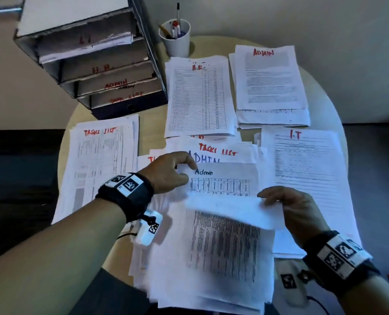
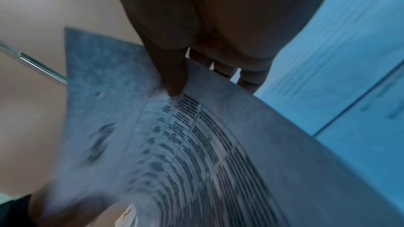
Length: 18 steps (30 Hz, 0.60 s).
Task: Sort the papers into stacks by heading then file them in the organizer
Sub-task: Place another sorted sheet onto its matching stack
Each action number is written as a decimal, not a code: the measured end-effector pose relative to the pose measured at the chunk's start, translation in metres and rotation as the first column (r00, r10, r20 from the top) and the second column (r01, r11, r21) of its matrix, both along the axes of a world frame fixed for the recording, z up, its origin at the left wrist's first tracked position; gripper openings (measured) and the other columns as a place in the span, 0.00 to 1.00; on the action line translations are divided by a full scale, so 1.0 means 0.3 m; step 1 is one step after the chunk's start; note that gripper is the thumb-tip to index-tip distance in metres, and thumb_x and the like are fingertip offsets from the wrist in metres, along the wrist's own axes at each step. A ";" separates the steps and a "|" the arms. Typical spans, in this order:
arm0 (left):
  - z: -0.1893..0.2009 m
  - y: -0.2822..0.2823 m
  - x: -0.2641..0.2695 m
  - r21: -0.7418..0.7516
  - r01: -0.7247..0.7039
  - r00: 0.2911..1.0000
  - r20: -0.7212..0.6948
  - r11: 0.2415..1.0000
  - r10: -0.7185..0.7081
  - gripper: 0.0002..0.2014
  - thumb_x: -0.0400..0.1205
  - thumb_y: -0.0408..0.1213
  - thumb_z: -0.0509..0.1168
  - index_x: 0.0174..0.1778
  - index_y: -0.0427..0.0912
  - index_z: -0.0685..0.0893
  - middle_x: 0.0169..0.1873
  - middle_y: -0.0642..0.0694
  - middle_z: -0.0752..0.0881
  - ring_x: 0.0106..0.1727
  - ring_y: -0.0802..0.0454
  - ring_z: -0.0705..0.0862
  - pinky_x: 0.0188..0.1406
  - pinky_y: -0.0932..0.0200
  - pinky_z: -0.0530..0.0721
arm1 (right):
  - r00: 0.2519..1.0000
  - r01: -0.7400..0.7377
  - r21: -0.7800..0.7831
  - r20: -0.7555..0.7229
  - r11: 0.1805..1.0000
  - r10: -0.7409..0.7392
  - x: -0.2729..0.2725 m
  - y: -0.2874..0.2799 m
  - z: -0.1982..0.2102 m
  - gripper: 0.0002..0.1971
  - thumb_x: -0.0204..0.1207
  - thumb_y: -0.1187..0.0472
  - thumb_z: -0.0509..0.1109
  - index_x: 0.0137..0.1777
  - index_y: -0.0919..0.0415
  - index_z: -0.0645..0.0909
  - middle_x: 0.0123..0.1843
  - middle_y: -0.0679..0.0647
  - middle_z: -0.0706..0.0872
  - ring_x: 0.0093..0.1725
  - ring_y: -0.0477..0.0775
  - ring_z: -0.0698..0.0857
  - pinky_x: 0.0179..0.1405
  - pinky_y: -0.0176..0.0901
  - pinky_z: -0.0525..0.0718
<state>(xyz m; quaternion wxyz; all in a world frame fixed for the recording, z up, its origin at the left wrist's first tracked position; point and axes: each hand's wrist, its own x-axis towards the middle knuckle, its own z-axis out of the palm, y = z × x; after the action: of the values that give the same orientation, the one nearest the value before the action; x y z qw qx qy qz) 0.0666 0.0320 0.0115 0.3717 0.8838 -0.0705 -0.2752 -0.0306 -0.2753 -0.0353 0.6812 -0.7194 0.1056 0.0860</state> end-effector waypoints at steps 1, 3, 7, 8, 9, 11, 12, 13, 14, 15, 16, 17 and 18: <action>0.000 0.001 -0.007 0.011 0.002 1.000 -0.024 1.000 -0.002 0.18 0.75 0.28 0.66 0.51 0.57 0.86 0.64 0.53 0.85 0.62 0.53 0.83 0.65 0.54 0.81 | 1.000 -0.006 0.013 -0.011 1.000 0.006 -0.010 -0.009 -0.006 0.16 0.61 0.87 0.66 0.28 0.66 0.84 0.45 0.57 0.92 0.46 0.57 0.88 0.35 0.39 0.85; -0.009 -0.001 -0.013 0.016 -0.003 0.999 -0.050 1.000 0.004 0.19 0.75 0.27 0.64 0.53 0.58 0.86 0.59 0.44 0.86 0.51 0.51 0.83 0.53 0.57 0.81 | 1.000 -0.008 0.019 -0.022 1.000 0.008 -0.021 -0.016 -0.013 0.16 0.61 0.87 0.69 0.28 0.65 0.84 0.46 0.60 0.91 0.47 0.62 0.88 0.33 0.43 0.86; -0.032 -0.007 -0.027 -0.062 -0.072 0.996 -0.061 0.995 0.068 0.20 0.77 0.29 0.66 0.57 0.60 0.83 0.40 0.48 0.83 0.36 0.48 0.79 0.37 0.64 0.80 | 1.000 -0.010 0.043 -0.012 0.999 0.011 -0.027 -0.015 -0.017 0.19 0.63 0.89 0.67 0.27 0.64 0.84 0.45 0.60 0.92 0.46 0.62 0.88 0.39 0.47 0.84; -0.041 -0.009 -0.029 -0.116 -0.119 0.992 -0.059 0.986 0.112 0.21 0.77 0.31 0.68 0.58 0.62 0.80 0.46 0.51 0.86 0.42 0.45 0.84 0.44 0.59 0.85 | 1.000 -0.005 0.046 -0.010 0.999 0.006 -0.026 -0.013 -0.016 0.20 0.63 0.90 0.67 0.27 0.64 0.84 0.45 0.59 0.92 0.46 0.62 0.88 0.40 0.47 0.84; -0.046 -0.010 -0.031 -0.150 -0.173 0.984 -0.058 0.973 0.167 0.23 0.77 0.32 0.71 0.60 0.64 0.78 0.52 0.51 0.87 0.48 0.43 0.87 0.51 0.53 0.88 | 1.000 -0.005 0.050 -0.012 0.999 0.005 -0.026 -0.012 -0.013 0.20 0.63 0.90 0.67 0.26 0.64 0.84 0.44 0.59 0.92 0.46 0.61 0.88 0.41 0.48 0.84; -0.061 -0.008 -0.038 -0.167 -0.245 0.970 -0.045 0.955 0.241 0.26 0.79 0.32 0.72 0.65 0.66 0.74 0.50 0.47 0.87 0.47 0.45 0.86 0.52 0.52 0.86 | 1.000 0.008 0.069 -0.028 0.998 -0.006 -0.027 -0.007 -0.012 0.20 0.63 0.90 0.67 0.28 0.64 0.85 0.43 0.58 0.92 0.45 0.60 0.88 0.41 0.47 0.85; -0.068 -0.010 -0.043 -0.190 -0.266 0.964 -0.050 0.945 0.261 0.27 0.80 0.30 0.71 0.66 0.65 0.75 0.44 0.45 0.85 0.43 0.47 0.83 0.48 0.53 0.83 | 0.999 0.019 0.079 -0.029 0.997 -0.017 -0.027 0.000 -0.007 0.19 0.64 0.89 0.68 0.31 0.64 0.86 0.42 0.58 0.92 0.44 0.58 0.88 0.39 0.45 0.86; -0.068 -0.011 -0.049 -0.228 -0.287 0.958 -0.073 0.930 0.278 0.25 0.80 0.28 0.70 0.65 0.63 0.79 0.41 0.45 0.86 0.41 0.48 0.82 0.47 0.55 0.81 | 0.999 0.035 0.086 -0.026 0.996 -0.033 -0.026 0.006 -0.003 0.17 0.66 0.87 0.70 0.36 0.64 0.87 0.41 0.58 0.92 0.42 0.56 0.88 0.39 0.42 0.87; -0.064 -0.013 -0.059 -0.261 -0.297 0.955 -0.102 0.919 0.279 0.22 0.80 0.26 0.70 0.62 0.59 0.84 0.41 0.48 0.88 0.42 0.52 0.84 0.48 0.58 0.81 | 0.997 0.066 0.099 -0.034 0.993 -0.062 -0.023 0.011 0.001 0.17 0.68 0.85 0.71 0.43 0.62 0.87 0.40 0.58 0.92 0.41 0.54 0.89 0.40 0.38 0.87; -0.047 -0.015 -0.073 -0.289 -0.288 0.956 -0.133 0.913 0.260 0.18 0.81 0.25 0.69 0.57 0.55 0.88 0.43 0.53 0.90 0.44 0.56 0.86 0.49 0.62 0.82 | 0.994 0.100 0.119 -0.058 0.988 -0.094 -0.019 0.013 0.001 0.18 0.69 0.83 0.72 0.51 0.61 0.85 0.41 0.57 0.92 0.41 0.53 0.89 0.41 0.37 0.88; -0.029 -0.016 -0.087 -0.315 -0.268 0.961 -0.159 0.910 0.228 0.15 0.80 0.24 0.68 0.52 0.50 0.90 0.43 0.55 0.91 0.45 0.57 0.86 0.47 0.65 0.83 | 0.989 0.129 0.137 -0.092 0.982 -0.117 -0.013 0.013 -0.003 0.21 0.70 0.81 0.73 0.59 0.59 0.82 0.44 0.57 0.92 0.42 0.52 0.90 0.41 0.39 0.88; -0.009 -0.015 -0.101 -0.339 -0.245 0.964 -0.185 0.908 0.191 0.13 0.80 0.23 0.67 0.48 0.47 0.90 0.41 0.55 0.91 0.44 0.58 0.86 0.45 0.66 0.82 | 0.985 0.140 0.128 -0.116 0.982 -0.125 -0.008 0.010 -0.009 0.25 0.71 0.79 0.74 0.64 0.58 0.79 0.47 0.56 0.93 0.45 0.52 0.91 0.43 0.41 0.89; 0.014 -0.013 -0.114 -0.368 -0.223 0.965 -0.213 0.903 0.152 0.13 0.80 0.22 0.66 0.45 0.45 0.90 0.40 0.53 0.91 0.43 0.56 0.85 0.42 0.67 0.81 | 0.984 0.133 0.082 -0.131 0.988 -0.122 -0.003 0.009 -0.014 0.29 0.70 0.76 0.76 0.68 0.55 0.76 0.50 0.54 0.93 0.47 0.51 0.91 0.46 0.42 0.89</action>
<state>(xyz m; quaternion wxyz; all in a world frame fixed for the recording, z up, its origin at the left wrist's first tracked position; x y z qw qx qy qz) 0.0324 0.0281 0.0155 0.5693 0.7667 -0.0043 -0.2967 -0.0313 -0.2725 -0.0396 0.7090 -0.6728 0.1902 0.0921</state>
